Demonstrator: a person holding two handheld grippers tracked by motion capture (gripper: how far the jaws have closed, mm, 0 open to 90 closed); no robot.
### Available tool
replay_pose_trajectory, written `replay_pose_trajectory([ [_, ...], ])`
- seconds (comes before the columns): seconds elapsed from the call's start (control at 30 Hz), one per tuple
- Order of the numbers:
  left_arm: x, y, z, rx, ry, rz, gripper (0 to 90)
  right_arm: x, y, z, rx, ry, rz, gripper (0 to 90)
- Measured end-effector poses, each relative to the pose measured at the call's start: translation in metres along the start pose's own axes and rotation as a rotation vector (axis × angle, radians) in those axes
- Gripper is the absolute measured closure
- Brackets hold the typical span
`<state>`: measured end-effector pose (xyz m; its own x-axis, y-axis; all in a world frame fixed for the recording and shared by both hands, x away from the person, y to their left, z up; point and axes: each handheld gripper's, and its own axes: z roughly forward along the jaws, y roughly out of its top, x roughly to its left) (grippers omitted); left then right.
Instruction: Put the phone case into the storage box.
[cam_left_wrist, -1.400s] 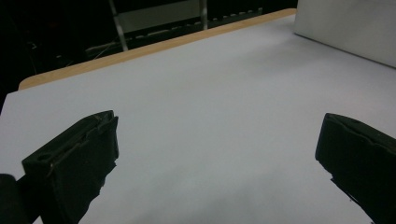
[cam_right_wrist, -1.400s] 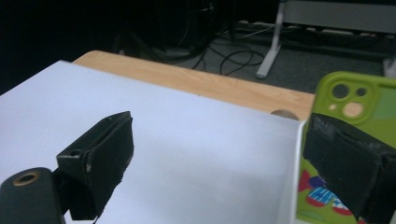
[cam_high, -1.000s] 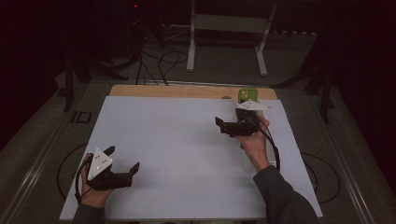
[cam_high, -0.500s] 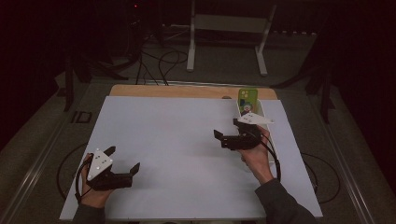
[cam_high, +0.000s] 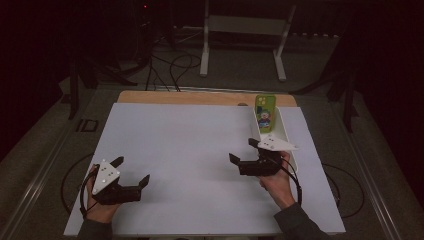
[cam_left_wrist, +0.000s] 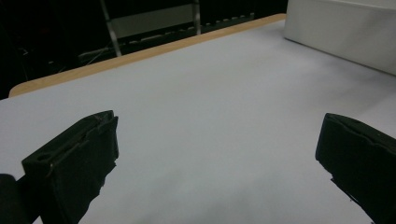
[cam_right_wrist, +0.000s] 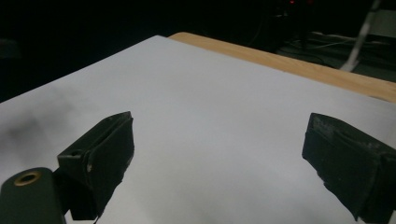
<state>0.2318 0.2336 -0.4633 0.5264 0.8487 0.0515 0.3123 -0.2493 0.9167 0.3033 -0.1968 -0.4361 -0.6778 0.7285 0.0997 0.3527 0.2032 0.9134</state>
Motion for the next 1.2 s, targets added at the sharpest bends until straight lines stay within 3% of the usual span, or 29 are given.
replay_pose_trajectory([
  [0.1, 0.0, -0.001, -0.001, -0.004, 0.0, 0.003, 0.0, 0.003, -0.007, -0.004, -0.015, 0.006, -0.013, 8.8],
  [0.33, -0.002, -0.002, -0.002, -0.012, -0.015, 0.011, 0.0, 0.012, -0.017, -0.012, 0.011, 0.013, -0.054, 8.8],
  [0.47, -0.002, -0.003, -0.003, -0.016, -0.018, 0.008, 0.0, 0.018, -0.024, -0.015, -0.02, 0.021, -0.084, 9.5],
  [0.7, -0.001, -0.006, -0.004, -0.014, -0.029, 0.009, 0.0, 0.013, -0.042, -0.021, -0.008, 0.023, -0.052, 9.5],
  [1.03, -0.001, -0.01, -0.004, -0.022, -0.049, 0.007, 0.0, 0.005, -0.048, -0.035, -0.076, 0.004, -0.046, 9.4],
  [1.2, -0.002, -0.01, -0.001, -0.022, -0.056, 0.01, 0.0, 0.001, -0.054, -0.043, -0.112, -0.029, -0.067, 9.5],
])
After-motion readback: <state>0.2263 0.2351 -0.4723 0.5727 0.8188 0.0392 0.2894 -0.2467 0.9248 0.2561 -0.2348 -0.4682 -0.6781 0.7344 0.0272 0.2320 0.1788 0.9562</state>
